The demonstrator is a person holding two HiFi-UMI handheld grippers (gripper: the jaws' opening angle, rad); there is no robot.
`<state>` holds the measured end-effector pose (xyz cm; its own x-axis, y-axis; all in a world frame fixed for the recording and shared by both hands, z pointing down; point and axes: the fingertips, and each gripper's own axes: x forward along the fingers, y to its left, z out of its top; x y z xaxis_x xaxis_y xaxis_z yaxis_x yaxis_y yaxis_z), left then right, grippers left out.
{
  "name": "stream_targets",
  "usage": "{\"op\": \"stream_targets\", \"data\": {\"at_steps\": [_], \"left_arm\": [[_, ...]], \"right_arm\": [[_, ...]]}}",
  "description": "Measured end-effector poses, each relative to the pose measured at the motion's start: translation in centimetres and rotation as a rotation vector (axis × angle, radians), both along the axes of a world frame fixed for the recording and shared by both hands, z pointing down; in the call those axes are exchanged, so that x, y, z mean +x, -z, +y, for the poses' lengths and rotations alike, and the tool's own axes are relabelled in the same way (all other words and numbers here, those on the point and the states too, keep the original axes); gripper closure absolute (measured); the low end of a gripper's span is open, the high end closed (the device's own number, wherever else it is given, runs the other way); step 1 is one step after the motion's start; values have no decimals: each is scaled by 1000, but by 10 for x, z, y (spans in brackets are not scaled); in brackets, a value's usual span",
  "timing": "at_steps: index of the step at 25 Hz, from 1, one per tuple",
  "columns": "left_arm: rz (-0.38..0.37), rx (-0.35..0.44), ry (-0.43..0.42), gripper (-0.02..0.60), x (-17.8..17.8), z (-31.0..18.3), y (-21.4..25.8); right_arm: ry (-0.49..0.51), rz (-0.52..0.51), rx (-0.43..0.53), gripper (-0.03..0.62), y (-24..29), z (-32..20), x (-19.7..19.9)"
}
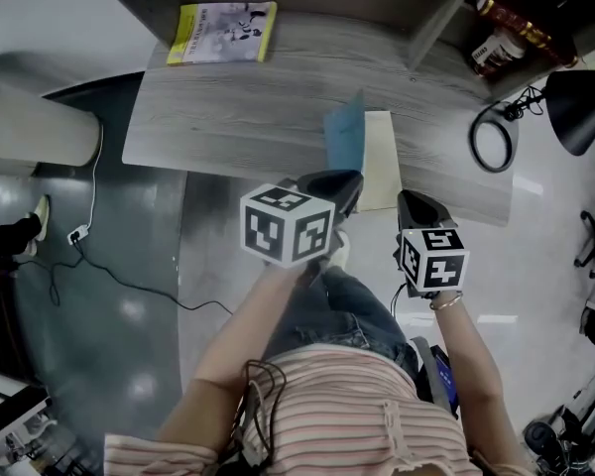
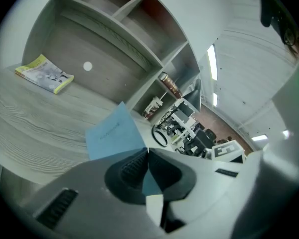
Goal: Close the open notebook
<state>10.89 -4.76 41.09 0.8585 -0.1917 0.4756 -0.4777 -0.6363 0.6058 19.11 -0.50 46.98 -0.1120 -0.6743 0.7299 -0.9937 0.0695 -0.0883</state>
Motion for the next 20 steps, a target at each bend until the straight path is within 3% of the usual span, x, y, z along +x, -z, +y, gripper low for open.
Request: {"op": "stream_targets", "data": {"at_steps": [20], "left_arm": [[-111,11,-162,565,68,15,-36]], "right_arm": [[-162,5,-34,586,-9,44,49]]}}
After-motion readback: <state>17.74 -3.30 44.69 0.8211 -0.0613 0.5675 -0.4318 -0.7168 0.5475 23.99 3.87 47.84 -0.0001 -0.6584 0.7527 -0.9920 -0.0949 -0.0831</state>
